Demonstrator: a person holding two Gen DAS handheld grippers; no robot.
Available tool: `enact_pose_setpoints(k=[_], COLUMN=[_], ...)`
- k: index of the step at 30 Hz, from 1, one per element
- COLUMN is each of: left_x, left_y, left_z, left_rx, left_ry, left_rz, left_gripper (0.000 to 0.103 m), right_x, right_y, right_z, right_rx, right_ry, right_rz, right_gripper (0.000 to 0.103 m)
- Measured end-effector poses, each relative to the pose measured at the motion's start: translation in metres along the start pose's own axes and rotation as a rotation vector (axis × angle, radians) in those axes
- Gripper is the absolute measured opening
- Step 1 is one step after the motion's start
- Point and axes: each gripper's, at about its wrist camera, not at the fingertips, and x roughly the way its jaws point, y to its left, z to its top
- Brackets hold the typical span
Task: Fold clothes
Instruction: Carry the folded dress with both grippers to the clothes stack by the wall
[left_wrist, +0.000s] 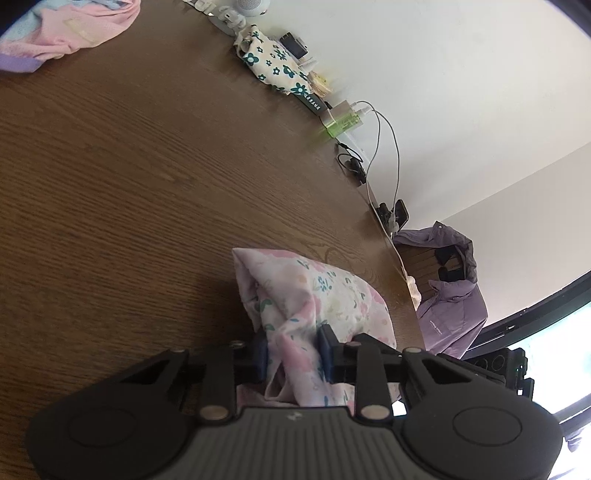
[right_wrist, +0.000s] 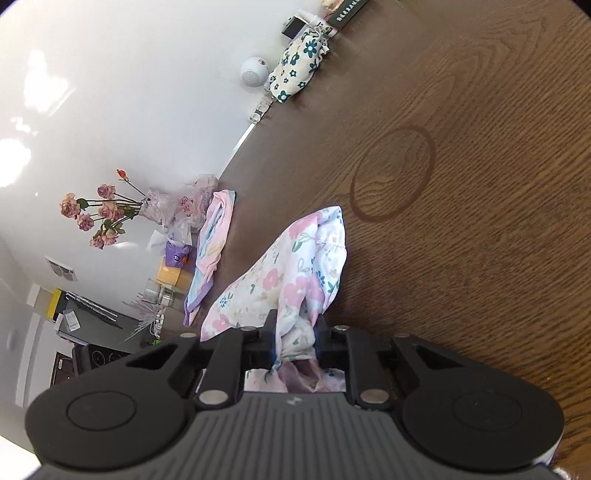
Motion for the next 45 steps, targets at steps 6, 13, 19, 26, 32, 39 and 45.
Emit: enact_pose_setpoints(k=[6,13,19,26,32,39,45], left_x=[-0.025,-0.053,-0.041,0.035,0.133,0.229,0.222], left_y=[-0.025,-0.08,-0.113,-0.094,-0.028,0.053,0.058], left_z=[0.015,0.076,0.178,0.309,0.39,0.423,0.416], left_rx=[0.072,0.229,0.289,0.264,0.193,0.062,0.039], left_ry=[-0.091,-0.245,-0.344,-0.367,-0.331,-0.282,-0.3], left_rz=[-0.03,-0.042,-0.019,0.022,0.029,0.052,0.072], left_gripper=[0.025,0.025,0.025,0.025,0.025,0.026,0.058], right_x=[-0.007,-0.013,0.015,0.088,0.163,0.204,0.235], right_y=[0.032,0.1,0.16,0.15,0.061,-0.002,-0.047], right_z=[0.016,0.079,0.178,0.308,0.397,0.425,0.44], right_rx=[-0.081,-0.231,-0.316,-0.265,-0.188,-0.116,-0.064], right_ry=[-0.038,-0.109,-0.182,-0.211,-0.195,-0.188,-0.187], right_rz=[0.043,0.105,0.13,0.114,0.078,0.077,0.079], right_gripper=[0.015,0.015,0.015,0.015,0.015,0.015,0.044])
